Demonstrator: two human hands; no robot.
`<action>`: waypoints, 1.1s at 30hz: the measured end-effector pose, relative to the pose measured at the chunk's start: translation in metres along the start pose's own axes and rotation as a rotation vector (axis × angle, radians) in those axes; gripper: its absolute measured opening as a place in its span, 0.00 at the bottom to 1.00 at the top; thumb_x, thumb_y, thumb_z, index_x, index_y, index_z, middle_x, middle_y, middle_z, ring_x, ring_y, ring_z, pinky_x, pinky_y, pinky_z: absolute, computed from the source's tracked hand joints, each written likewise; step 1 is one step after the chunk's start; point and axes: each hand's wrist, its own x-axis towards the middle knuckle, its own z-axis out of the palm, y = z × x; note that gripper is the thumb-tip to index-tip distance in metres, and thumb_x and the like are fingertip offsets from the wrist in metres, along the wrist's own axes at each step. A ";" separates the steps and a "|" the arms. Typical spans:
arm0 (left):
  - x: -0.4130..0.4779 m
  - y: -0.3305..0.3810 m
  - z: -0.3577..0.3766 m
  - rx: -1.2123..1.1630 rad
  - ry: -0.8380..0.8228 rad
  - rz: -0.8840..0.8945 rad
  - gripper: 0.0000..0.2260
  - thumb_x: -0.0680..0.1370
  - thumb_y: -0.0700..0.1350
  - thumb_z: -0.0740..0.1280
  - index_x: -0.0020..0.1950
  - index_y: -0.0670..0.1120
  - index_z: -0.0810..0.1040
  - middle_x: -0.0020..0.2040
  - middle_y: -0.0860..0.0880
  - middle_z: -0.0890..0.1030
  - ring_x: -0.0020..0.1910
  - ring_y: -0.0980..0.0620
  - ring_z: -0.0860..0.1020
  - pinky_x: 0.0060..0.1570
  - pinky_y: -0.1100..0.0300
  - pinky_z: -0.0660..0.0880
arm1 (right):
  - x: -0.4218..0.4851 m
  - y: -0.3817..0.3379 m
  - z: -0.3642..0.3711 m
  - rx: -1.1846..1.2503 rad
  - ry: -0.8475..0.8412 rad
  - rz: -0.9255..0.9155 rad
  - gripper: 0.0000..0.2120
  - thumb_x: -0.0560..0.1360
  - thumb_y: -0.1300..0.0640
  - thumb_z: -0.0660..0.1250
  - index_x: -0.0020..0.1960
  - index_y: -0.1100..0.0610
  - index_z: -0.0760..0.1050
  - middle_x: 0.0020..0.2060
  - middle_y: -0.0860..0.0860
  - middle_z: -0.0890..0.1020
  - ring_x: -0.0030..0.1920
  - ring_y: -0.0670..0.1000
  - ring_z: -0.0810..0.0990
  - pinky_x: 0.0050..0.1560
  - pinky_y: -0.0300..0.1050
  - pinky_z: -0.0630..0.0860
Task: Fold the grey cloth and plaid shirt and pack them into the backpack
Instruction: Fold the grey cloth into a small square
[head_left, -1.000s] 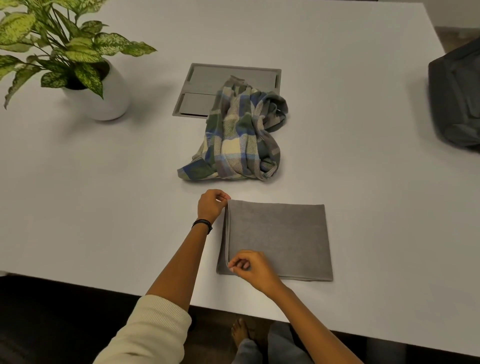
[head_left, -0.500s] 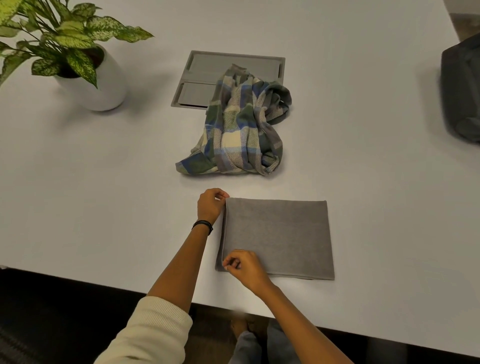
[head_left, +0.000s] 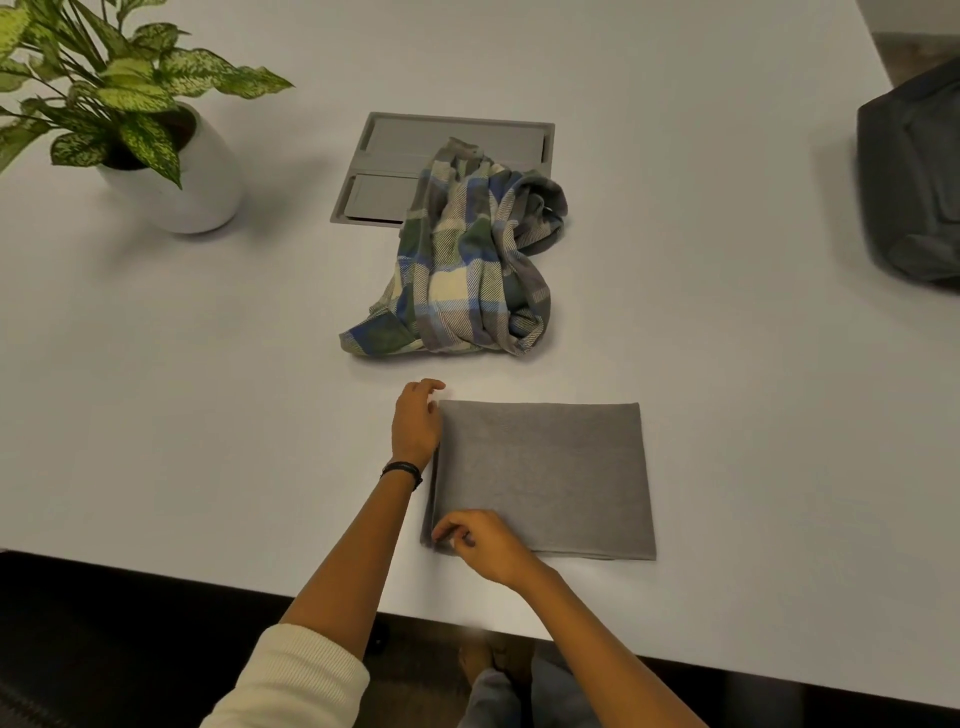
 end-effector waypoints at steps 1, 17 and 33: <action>-0.007 0.004 0.002 0.023 0.025 0.044 0.13 0.78 0.32 0.57 0.59 0.40 0.74 0.62 0.41 0.74 0.63 0.45 0.70 0.62 0.61 0.64 | -0.003 -0.001 -0.004 0.037 0.001 -0.017 0.13 0.78 0.66 0.58 0.57 0.59 0.77 0.55 0.54 0.81 0.54 0.50 0.79 0.56 0.36 0.73; -0.074 0.008 0.066 0.738 -0.477 0.626 0.40 0.72 0.72 0.45 0.76 0.48 0.51 0.77 0.43 0.53 0.75 0.43 0.49 0.68 0.40 0.35 | -0.063 0.076 -0.103 -0.209 0.844 -0.032 0.18 0.76 0.69 0.59 0.64 0.59 0.73 0.67 0.55 0.71 0.67 0.53 0.68 0.66 0.44 0.65; -0.076 0.014 0.073 0.881 -0.602 0.509 0.50 0.64 0.77 0.53 0.74 0.51 0.33 0.74 0.46 0.32 0.74 0.42 0.33 0.65 0.33 0.32 | -0.088 0.131 -0.110 -0.293 0.406 0.041 0.28 0.76 0.35 0.40 0.73 0.44 0.44 0.75 0.48 0.41 0.75 0.48 0.42 0.73 0.48 0.43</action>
